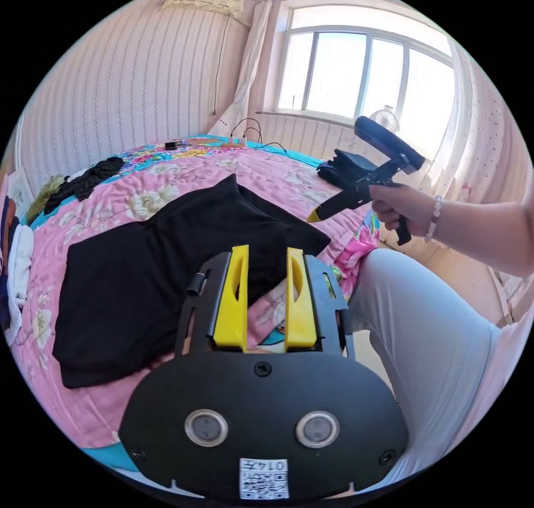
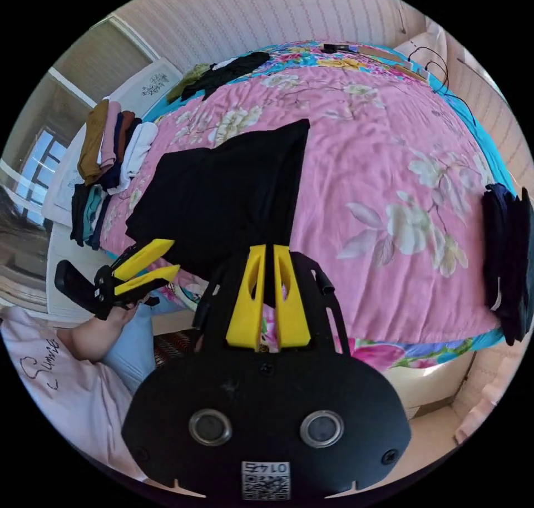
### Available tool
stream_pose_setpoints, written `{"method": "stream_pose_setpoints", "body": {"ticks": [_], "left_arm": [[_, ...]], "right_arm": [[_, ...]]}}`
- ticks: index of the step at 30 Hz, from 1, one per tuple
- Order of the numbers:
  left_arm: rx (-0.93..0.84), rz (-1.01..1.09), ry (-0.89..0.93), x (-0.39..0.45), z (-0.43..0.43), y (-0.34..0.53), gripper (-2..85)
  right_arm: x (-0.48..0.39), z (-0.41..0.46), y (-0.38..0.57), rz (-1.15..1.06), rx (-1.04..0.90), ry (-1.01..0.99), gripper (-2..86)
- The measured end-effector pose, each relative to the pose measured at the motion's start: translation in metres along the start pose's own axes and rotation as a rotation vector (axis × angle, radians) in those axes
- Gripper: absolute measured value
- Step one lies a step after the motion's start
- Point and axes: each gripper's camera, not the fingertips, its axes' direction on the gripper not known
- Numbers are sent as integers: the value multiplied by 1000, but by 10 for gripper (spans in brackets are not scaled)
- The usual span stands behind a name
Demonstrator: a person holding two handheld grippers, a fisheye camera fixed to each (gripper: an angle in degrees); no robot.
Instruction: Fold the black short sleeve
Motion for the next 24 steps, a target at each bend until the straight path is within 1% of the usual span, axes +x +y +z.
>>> {"method": "stream_pose_setpoints", "body": {"ticks": [2, 4, 5, 7, 8, 10, 15, 18, 19, 21, 23, 24], "left_arm": [[-29, 43, 8, 12, 11, -7, 115], [-67, 96, 2, 25, 22, -15, 128], [-99, 136, -15, 32, 30, -20, 133], [-120, 183, -51, 40, 41, -25, 138], [-140, 188, -39, 41, 49, -30, 144], [-164, 185, -16, 43, 59, -38, 153], [-201, 186, 4, 50, 72, -57, 144], [-196, 201, -13, 57, 72, -62, 142], [-191, 204, -21, 57, 72, -61, 138], [-206, 197, -59, 58, 75, -59, 111], [-228, 146, -133, 52, 78, -56, 43], [-247, 127, -132, 47, 80, -55, 24]], "right_arm": [[19, -1, 17, 59, 6, -47, 51], [40, 3, 26, 116, 8, -129, 39], [45, 2, 27, 125, 17, -167, 31], [59, -6, 28, 131, 102, -291, 14], [61, -8, 27, 131, 115, -321, 12], [70, -18, 23, 97, 163, -467, 7], [85, -40, 13, 65, 258, -585, 3], [101, -45, 8, 120, 305, -649, 3], [104, -46, 6, 122, 308, -683, 4], [105, -49, 2, 110, 307, -688, 6], [103, -50, -4, 69, 284, -668, 9], [102, -50, -8, 41, 276, -659, 12]]}}
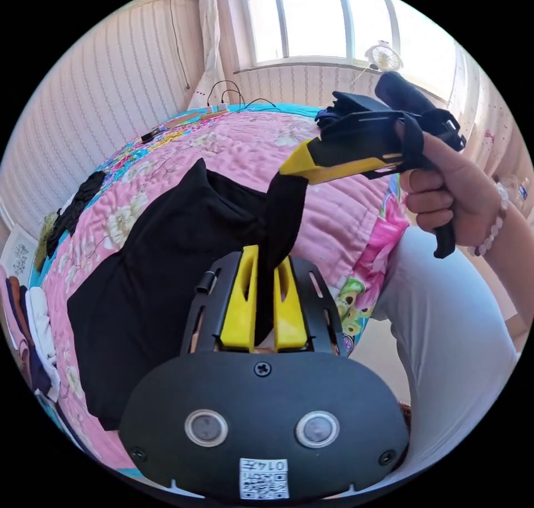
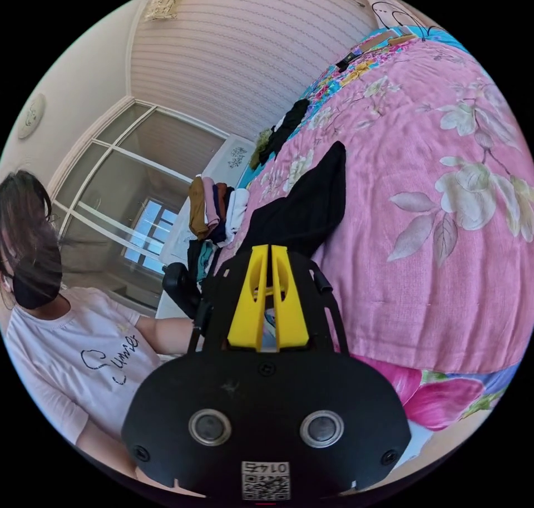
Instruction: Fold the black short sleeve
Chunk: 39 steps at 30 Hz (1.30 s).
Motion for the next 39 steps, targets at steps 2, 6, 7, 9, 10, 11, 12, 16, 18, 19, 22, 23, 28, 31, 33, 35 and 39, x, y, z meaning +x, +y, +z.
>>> {"method": "stream_pose_setpoints", "body": {"ticks": [2, 6, 7, 9, 10, 11, 12, 16, 18, 19, 22, 23, 28, 31, 33, 35, 39], "left_arm": [[1, -31, 29, -6, 1, 2, 14], [14, -61, 46, -16, -3, 8, 3], [13, -60, 43, -16, -4, 9, 2], [13, -60, 32, -18, -7, 11, 0], [17, -60, 26, -20, -10, 13, 0], [27, -68, 27, -23, -12, 16, -1], [39, -84, 40, -28, -15, 19, -1], [81, -147, 109, -48, -23, 31, -4], [123, -184, 142, -64, -34, 38, -6], [135, -194, 147, -67, -37, 40, -7], [209, -271, 149, -88, -60, 54, -8], [241, -317, 147, -98, -72, 61, -8], [338, -415, 53, -137, -124, 100, -8], [356, -463, -48, -168, -154, 130, -7], [351, -524, -83, -190, -168, 151, -8], [350, -622, -113, -218, -182, 180, -8], [271, -779, -144, -254, -188, 219, -8]], "right_arm": [[4, -3, -7, -8, 32, -5, 20], [33, 2, -42, 61, 94, 80, 74], [44, 8, -56, 109, 89, 57, 94], [56, 21, -77, 132, 70, 31, 107], [59, 29, -90, 133, 61, 59, 111], [60, 34, -97, 129, 61, 82, 109], [61, 41, -110, 117, 64, 115, 106], [66, 68, -150, 118, 39, 108, 84], [67, 78, -162, 138, 11, 67, 67], [66, 82, -167, 137, -6, 56, 52], [50, 90, -179, 95, -48, 60, 32], [44, 91, -181, 79, -51, 64, 29], [-20, 124, -206, -48, -100, -3, 19], [-59, 166, -219, -105, -153, -21, 18], [-80, 199, -225, -125, -187, -24, 18], [-98, 235, -228, -130, -223, -31, 18], [-134, 326, -229, -153, -314, 51, 19]]}}
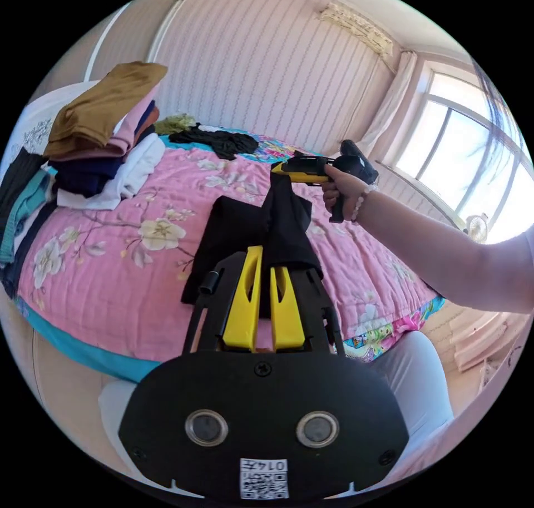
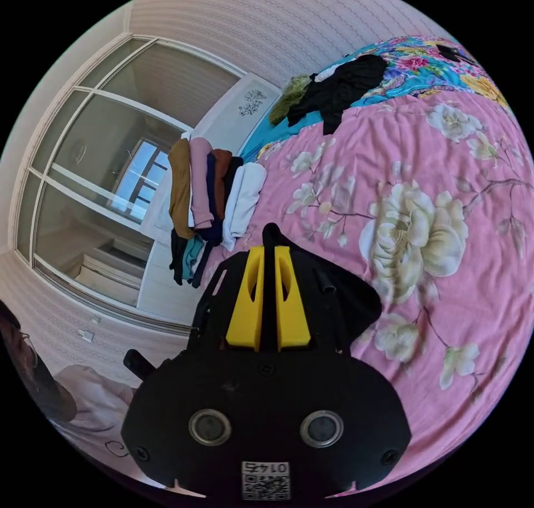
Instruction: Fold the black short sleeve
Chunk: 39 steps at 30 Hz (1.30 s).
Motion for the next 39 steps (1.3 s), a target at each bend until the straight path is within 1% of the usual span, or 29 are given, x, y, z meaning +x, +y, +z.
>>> {"method": "stream_pose_setpoints", "body": {"ticks": [2, 4, 8, 12, 14, 15, 16, 19, 20, 22, 24, 26, 27, 29, 33, 36, 39], "left_arm": [[-52, -78, 13, -30, -4, 3, -9], [-73, -99, 25, -47, -10, 6, -9], [-128, -125, 33, -77, -25, 10, -10], [-136, -209, -38, -104, -42, 10, -9], [-107, -244, -101, -118, -52, 6, -8], [-81, -239, -111, -120, -55, 3, -6], [-72, -229, -111, -119, -55, 0, -5], [-76, -96, -50, -99, -40, -16, 19], [-85, -30, -15, -85, -30, -22, 44], [-102, 63, -12, -64, -13, -27, 58], [-156, 149, -70, -49, 9, -29, 56], [-241, 199, -195, -43, 34, -30, 33], [-258, 209, -213, -45, 37, -32, 20], [-238, 163, -223, -54, 30, -39, 6], [-257, 50, -176, -85, 13, -49, -5], [-259, 32, -160, -95, 9, -50, 1], [-250, -52, 46, -104, 18, -53, 56]], "right_arm": [[-11, 35, -10, 0, -53, 7, 20], [-22, 71, -20, -27, -129, 16, 19], [-43, 94, -27, -107, -161, 101, 12], [-59, 95, -32, -196, -119, 118, 12], [-66, 101, -35, -237, -136, 173, 15], [-70, 109, -37, -263, -175, 218, 19], [-75, 119, -38, -284, -220, 257, 22], [-84, 148, -38, -298, -315, 302, 34], [-86, 153, -38, -296, -322, 310, 38], [-90, 169, -39, -295, -327, 344, 57], [-91, 182, -39, -282, -329, 380, 69], [-91, 195, -39, -265, -349, 381, 74], [-91, 204, -38, -250, -374, 380, 75], [-89, 212, -37, -232, -396, 389, 71], [-93, 209, -34, -251, -371, 378, 68], [-97, 206, -27, -304, -366, 378, 79], [-97, 211, -19, -356, -396, 385, 124]]}}
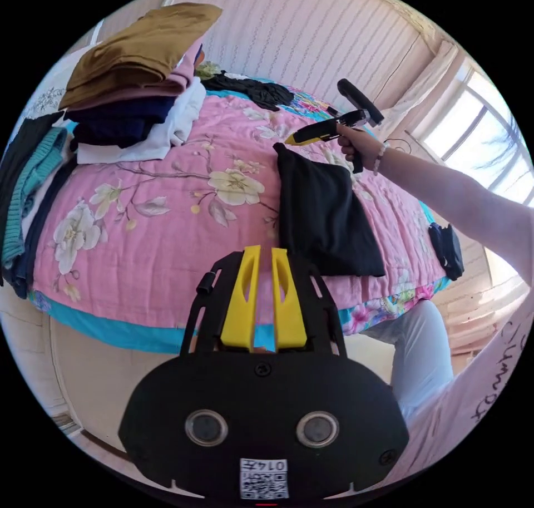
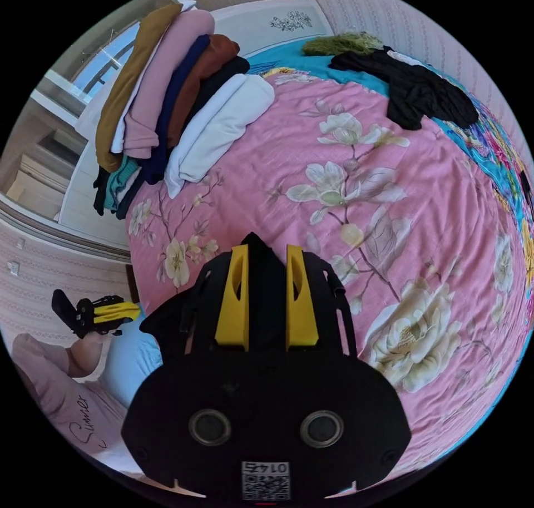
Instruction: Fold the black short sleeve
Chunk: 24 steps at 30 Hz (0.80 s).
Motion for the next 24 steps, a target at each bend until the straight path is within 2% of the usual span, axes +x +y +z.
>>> {"method": "stream_pose_setpoints", "body": {"ticks": [3, 5, 10, 14, 16, 22, 24], "left_arm": [[-16, -20, 48, 4, 20, -6, 87], [-94, -32, 73, 14, 45, -12, 112], [-51, 5, -31, 44, 52, -11, 102], [-32, 64, -31, 70, 53, -8, 45], [-20, 111, -63, 84, 49, -7, 40], [106, 223, 84, 132, 5, 0, 32], [98, 297, 97, 164, -10, 2, 28]], "right_arm": [[-3, 25, 5, -26, -115, 22, 167], [-7, 37, 15, -44, -143, 43, 167], [-37, 39, 56, -205, -132, 157, 91], [-41, 27, 91, -236, -107, 130, 55], [-38, 8, 124, -222, -21, 95, 50], [-27, -72, 247, -106, 333, -36, 46], [-26, -97, 294, -64, 433, -65, 45]]}}
